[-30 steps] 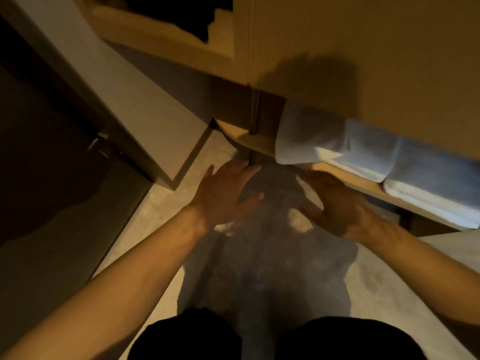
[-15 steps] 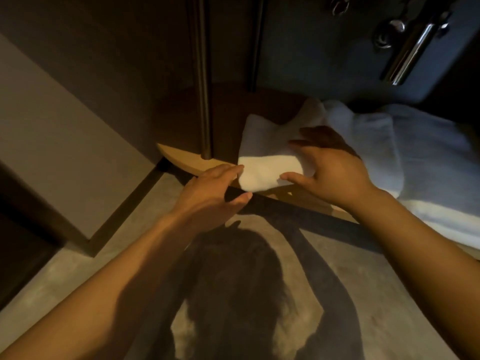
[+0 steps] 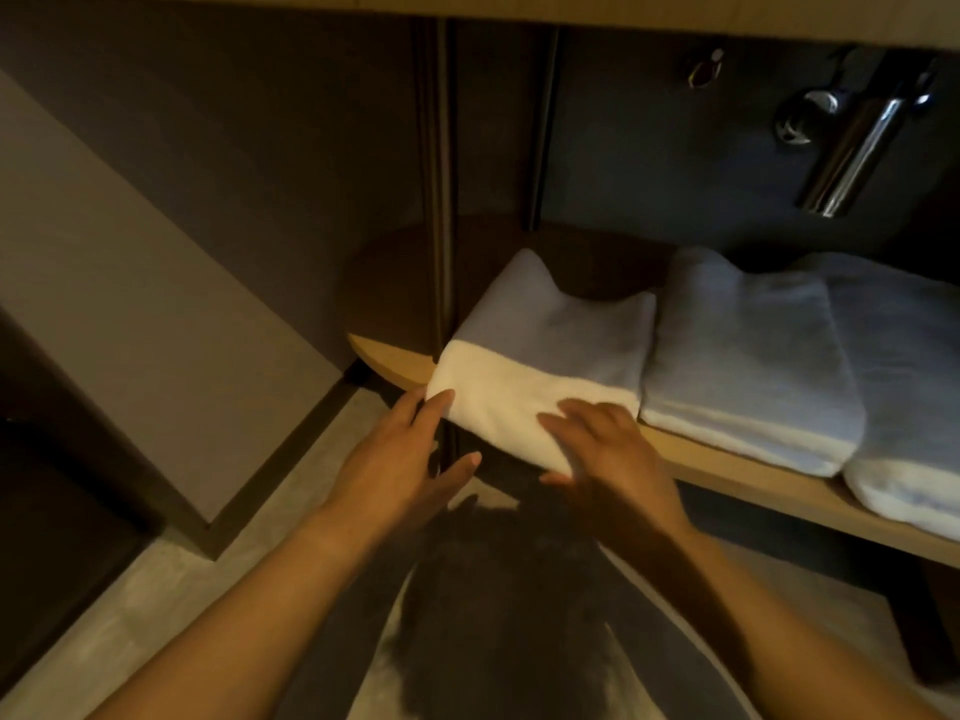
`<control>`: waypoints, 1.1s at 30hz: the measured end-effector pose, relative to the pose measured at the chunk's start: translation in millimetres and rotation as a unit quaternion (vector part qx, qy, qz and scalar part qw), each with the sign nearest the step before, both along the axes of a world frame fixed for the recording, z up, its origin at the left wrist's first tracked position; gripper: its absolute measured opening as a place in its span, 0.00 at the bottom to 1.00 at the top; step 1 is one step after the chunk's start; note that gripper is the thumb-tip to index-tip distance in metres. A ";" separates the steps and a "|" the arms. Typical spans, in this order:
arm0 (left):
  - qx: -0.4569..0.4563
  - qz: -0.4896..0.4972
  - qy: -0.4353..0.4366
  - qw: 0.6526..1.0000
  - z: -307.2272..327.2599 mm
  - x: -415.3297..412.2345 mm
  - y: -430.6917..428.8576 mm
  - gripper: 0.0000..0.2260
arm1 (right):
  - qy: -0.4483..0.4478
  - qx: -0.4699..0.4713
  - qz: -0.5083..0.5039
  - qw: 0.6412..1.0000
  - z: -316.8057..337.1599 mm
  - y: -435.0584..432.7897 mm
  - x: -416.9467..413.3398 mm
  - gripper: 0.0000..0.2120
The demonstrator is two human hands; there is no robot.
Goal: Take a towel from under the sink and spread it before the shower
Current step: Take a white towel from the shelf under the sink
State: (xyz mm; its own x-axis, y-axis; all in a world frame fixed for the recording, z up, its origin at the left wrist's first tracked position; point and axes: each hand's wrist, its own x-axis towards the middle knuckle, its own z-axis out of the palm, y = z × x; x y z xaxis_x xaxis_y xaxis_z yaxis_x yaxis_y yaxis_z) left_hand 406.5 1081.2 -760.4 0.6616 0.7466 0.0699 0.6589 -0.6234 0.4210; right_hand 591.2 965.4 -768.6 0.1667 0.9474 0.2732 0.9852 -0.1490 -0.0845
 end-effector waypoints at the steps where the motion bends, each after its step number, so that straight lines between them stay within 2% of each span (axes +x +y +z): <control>1: 0.000 -0.001 -0.006 1.000 -0.3 -1.2 0.0 0.32 | -0.002 -0.013 -0.008 1.000 -5.4 -0.2 -4.8 0.34; 5: -0.014 -0.014 -0.008 1.000 0.0 -4.3 2.1 0.31 | 0.005 -0.019 -0.065 0.998 1.0 1.4 -1.1 0.34; 8: -0.028 -0.018 -0.010 0.999 0.1 -5.0 1.7 0.30 | 0.062 -0.004 -0.035 0.997 11.2 17.7 1.5 0.36; 11: -0.032 -0.025 -0.006 0.999 -2.8 -6.2 -1.0 0.30 | 0.103 -0.055 -0.023 0.993 3.5 35.3 -6.8 0.39; 17: -0.012 -0.045 0.007 0.999 -3.9 -18.7 -3.2 0.29 | 0.070 -0.048 -0.011 0.996 -11.3 31.6 1.4 0.31; 23: 0.013 -0.042 -0.004 0.999 -7.5 -34.9 -0.6 0.29 | 0.068 -0.029 -0.011 0.997 -10.5 42.3 -9.2 0.37; 27: 0.049 -0.046 0.035 0.997 -20.6 -49.2 8.9 0.34 | 0.055 -0.025 -0.013 0.998 -14.5 58.0 -21.5 0.41; 33: 0.052 -0.011 0.093 0.994 -28.3 -64.5 10.7 0.35 | 0.045 -0.019 -0.009 0.999 -16.4 60.6 -21.3 0.34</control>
State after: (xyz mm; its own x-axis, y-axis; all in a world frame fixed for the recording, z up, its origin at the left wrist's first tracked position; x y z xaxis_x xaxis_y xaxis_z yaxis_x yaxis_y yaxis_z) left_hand 341.9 1091.9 -788.7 0.6857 0.7276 0.0208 0.7056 -0.6714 0.2266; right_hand 569.9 1026.0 -785.1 0.2054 0.9536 0.2200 0.9712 -0.1708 -0.1663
